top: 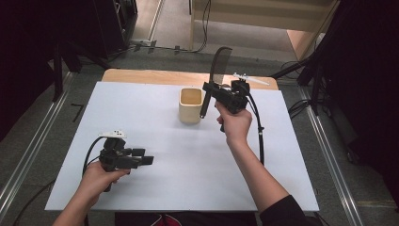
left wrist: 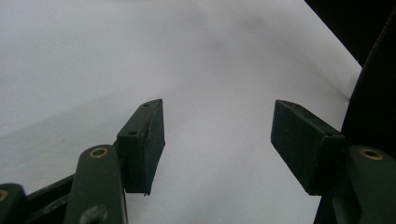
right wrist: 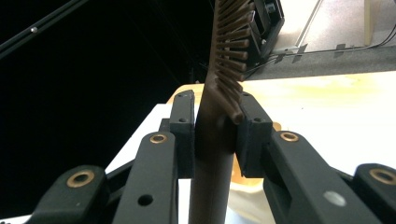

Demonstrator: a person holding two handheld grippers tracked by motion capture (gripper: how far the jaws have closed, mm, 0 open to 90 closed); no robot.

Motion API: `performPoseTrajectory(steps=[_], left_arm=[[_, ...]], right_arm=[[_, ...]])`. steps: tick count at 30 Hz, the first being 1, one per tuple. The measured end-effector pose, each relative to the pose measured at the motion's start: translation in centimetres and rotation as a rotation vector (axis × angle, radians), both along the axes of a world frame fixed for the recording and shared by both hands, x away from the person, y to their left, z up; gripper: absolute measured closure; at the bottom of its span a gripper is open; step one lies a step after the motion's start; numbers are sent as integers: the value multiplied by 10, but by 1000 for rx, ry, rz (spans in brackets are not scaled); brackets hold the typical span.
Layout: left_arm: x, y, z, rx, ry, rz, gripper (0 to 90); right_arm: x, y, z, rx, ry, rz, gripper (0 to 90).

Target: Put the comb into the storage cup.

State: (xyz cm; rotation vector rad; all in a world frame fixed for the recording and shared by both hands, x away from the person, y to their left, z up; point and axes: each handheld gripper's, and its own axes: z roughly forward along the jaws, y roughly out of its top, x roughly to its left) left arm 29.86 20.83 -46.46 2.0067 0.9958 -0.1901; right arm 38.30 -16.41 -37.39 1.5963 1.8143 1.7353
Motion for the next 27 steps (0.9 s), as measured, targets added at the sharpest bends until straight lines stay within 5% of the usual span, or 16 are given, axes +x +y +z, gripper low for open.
performPoseTrajectory(steps=[27], left_arm=[[1,3,1,-20,3,5,360]], right_arm=[[45,18,22,-53,-32,-88,699]])
